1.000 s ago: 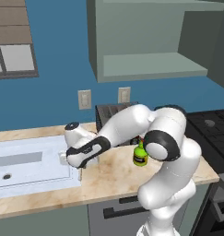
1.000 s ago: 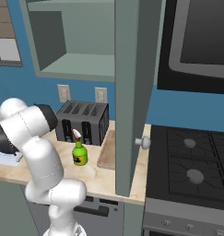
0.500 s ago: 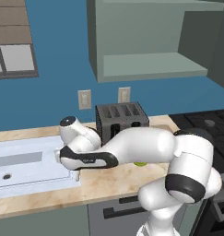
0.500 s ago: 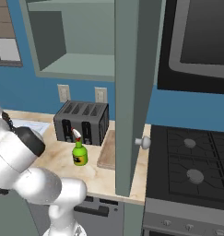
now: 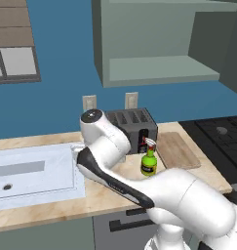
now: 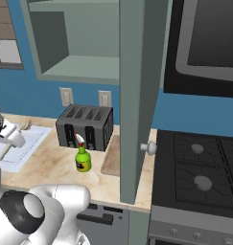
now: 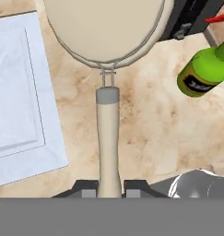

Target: Grab the spray bottle from the cabinet, then place it next to the cutting board for sanitizing. Then grab the dish brush from the countertop next to the sink and place it next to the cutting board.

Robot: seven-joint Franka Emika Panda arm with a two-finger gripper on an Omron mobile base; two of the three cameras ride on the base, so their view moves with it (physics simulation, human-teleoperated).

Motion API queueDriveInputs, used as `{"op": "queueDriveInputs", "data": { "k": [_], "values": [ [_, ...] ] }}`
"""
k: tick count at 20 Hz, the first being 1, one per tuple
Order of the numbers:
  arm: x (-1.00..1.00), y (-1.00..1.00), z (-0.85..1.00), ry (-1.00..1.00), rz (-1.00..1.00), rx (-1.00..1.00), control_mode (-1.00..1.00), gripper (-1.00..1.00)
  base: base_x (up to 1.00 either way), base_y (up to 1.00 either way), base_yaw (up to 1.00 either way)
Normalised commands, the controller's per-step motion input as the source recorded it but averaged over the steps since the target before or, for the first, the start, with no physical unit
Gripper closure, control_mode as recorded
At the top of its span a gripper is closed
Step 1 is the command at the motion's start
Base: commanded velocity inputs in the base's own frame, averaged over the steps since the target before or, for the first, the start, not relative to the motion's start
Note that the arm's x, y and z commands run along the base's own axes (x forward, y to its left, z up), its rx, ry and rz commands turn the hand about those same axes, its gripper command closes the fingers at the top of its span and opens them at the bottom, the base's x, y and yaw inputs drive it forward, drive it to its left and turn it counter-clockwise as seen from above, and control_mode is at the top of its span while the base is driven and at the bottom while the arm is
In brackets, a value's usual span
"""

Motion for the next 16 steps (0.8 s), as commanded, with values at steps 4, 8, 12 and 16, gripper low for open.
{"op": "queueDriveInputs", "data": {
  "k": [4,8,12,16],
  "values": [
    [-0.39,-0.78,0.72,-0.08,0.0,0.0,-1.0,1.0,0.0,0.0,0.0],
    [-0.08,-0.81,0.54,0.01,0.0,0.02,-1.0,1.0,0.0,0.0,0.0],
    [-0.02,-0.99,0.46,0.0,0.0,0.06,-1.0,1.0,0.0,0.0,0.0],
    [0.0,-0.95,0.32,0.0,0.0,0.08,-1.0,1.0,0.0,0.0,0.0]
  ]
}}
